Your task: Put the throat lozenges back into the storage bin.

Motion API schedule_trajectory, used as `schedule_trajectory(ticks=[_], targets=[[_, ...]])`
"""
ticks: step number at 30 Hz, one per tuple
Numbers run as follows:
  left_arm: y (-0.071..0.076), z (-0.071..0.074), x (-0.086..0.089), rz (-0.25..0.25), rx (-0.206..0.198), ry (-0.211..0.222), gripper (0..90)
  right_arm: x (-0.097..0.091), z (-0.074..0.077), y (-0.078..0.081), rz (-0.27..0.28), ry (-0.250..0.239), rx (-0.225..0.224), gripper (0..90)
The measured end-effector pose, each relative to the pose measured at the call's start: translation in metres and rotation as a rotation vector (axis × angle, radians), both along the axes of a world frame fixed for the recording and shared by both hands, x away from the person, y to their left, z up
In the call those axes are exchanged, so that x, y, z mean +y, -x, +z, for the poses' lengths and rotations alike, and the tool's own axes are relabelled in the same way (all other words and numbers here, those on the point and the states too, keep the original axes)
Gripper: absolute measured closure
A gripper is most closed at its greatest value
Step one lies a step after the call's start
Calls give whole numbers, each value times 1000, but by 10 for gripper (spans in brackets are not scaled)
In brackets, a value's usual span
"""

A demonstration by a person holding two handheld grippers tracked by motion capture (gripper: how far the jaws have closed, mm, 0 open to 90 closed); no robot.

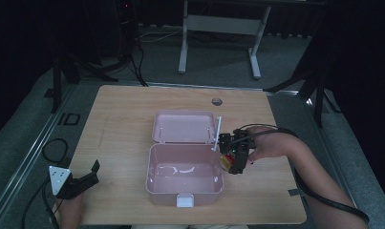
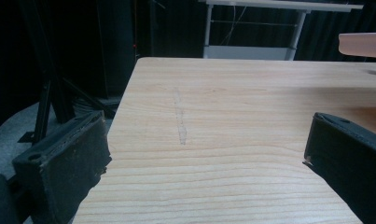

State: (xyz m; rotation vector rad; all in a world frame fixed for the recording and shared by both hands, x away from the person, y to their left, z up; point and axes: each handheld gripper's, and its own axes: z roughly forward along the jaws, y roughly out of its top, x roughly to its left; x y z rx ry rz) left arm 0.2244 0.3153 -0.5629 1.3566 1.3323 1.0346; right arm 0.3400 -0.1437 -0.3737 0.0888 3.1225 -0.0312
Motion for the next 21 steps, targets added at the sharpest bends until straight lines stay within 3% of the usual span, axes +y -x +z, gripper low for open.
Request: schedule_trajectory(ticks=[3, 4, 12, 21], targets=[[0, 0, 0, -1, 2, 0, 3, 4, 0, 1, 10, -1, 5, 197], [0, 0, 0, 0, 3, 0, 4, 14, 2, 3, 30, -9, 10, 198], [0, 0, 0, -1, 2, 2, 3, 39, 3, 6, 78, -38, 27, 198], [0, 0, 0, -4, 1, 5, 4, 56, -14, 11, 112, -17, 48, 198]])
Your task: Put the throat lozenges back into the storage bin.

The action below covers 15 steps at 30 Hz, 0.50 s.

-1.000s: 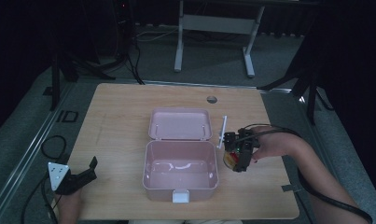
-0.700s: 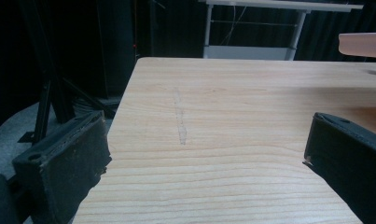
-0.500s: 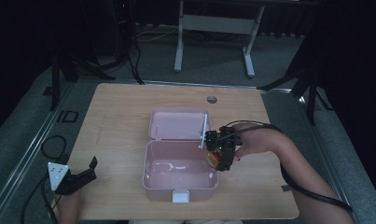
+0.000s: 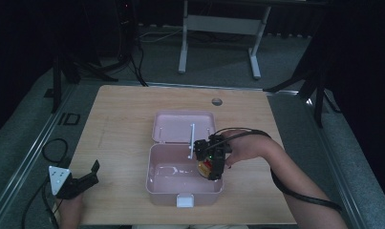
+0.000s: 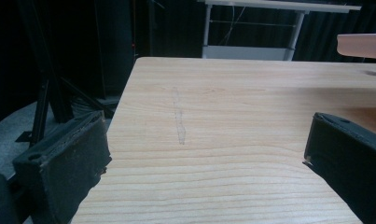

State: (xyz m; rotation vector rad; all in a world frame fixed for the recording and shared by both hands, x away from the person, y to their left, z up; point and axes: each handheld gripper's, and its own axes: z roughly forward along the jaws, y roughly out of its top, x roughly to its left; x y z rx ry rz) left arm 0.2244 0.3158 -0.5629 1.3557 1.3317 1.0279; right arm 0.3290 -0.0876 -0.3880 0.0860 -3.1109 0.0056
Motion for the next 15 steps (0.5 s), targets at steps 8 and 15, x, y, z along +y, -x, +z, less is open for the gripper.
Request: schedule_trajectory(ticks=[8, 15], targets=[[0, 0, 0, -1, 0, -1, 3, 4, -25, 1, 13, 17, 22, 198], [0, 0, 0, -3, 1, 0, 3, 5, -46, 2, 25, 31, 40, 198]])
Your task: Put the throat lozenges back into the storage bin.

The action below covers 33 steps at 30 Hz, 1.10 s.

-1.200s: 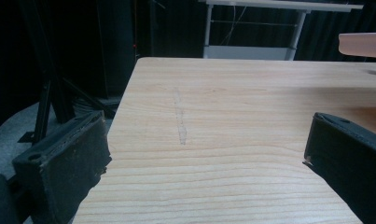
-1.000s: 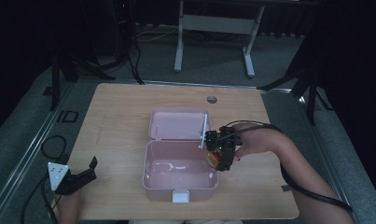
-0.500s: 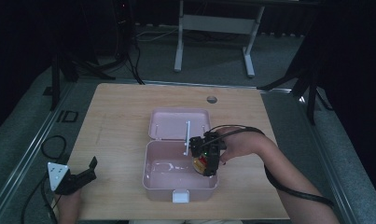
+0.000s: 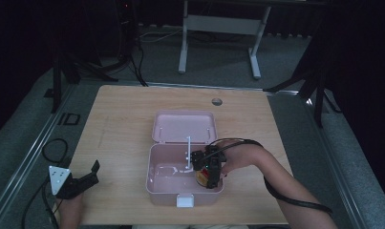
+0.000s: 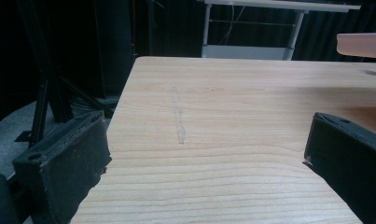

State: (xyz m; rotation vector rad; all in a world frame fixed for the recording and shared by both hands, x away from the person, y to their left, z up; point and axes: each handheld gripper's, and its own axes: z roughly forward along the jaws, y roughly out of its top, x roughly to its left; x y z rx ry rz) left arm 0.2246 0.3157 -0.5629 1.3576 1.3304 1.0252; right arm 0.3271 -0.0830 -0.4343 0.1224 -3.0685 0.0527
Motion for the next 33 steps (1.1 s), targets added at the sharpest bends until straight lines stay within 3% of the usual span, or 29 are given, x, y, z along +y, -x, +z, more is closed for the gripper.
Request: schedule_trajectory(ticks=[7, 11, 24, 28, 33], targets=[[0, 0, 0, -4, 1, 4, 4, -1, -15, -1, -12, 11, -3, 197], [0, 0, 0, -4, 2, 3, 4, -3, -15, -1, -15, -3, -3, 197], [-1, 0, 0, -12, 5, 9, 4, -3, -17, -2, -24, 34, 16, 176], [-1, 0, 0, -11, 6, 8, 4, -4, -11, -3, -32, -4, 10, 176], [-1, 0, 0, -12, 6, 7, 4, -9, 9, -4, -39, -103, 3, 164]])
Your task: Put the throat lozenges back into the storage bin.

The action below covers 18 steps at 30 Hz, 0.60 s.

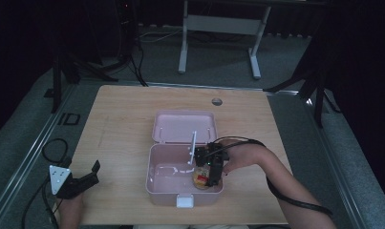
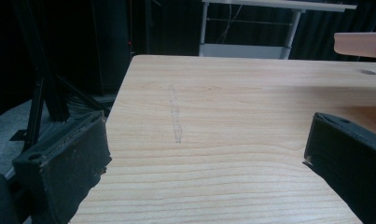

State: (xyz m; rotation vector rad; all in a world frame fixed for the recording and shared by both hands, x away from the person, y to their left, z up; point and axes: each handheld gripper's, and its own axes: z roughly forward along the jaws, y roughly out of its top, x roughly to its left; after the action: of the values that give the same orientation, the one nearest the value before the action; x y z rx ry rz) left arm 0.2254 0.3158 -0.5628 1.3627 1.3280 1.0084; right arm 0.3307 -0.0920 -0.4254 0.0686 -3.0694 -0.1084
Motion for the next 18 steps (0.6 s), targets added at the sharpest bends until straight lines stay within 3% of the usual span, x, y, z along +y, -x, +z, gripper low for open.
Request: schedule_trajectory(ticks=[2, 5, 10, 15, 16, 18], targets=[[0, 0, 0, 1, -1, 2, 4, -5, 12, -2, -4, -57, -2, 123], [0, 0, 0, 1, -2, 1, 3, -16, 29, -6, -42, -135, -39, 126], [1, 0, 0, -1, -3, 2, 3, -41, 46, -12, -85, -215, -83, 127], [0, 0, 0, 0, -2, 0, 4, -73, 46, -19, -163, -254, -117, 127], [0, 0, 0, -1, -2, 1, 3, -79, 43, -20, -178, -270, -139, 128], [0, 0, 0, -2, -2, 1, 3, -92, 33, -24, -214, -284, -141, 128]])
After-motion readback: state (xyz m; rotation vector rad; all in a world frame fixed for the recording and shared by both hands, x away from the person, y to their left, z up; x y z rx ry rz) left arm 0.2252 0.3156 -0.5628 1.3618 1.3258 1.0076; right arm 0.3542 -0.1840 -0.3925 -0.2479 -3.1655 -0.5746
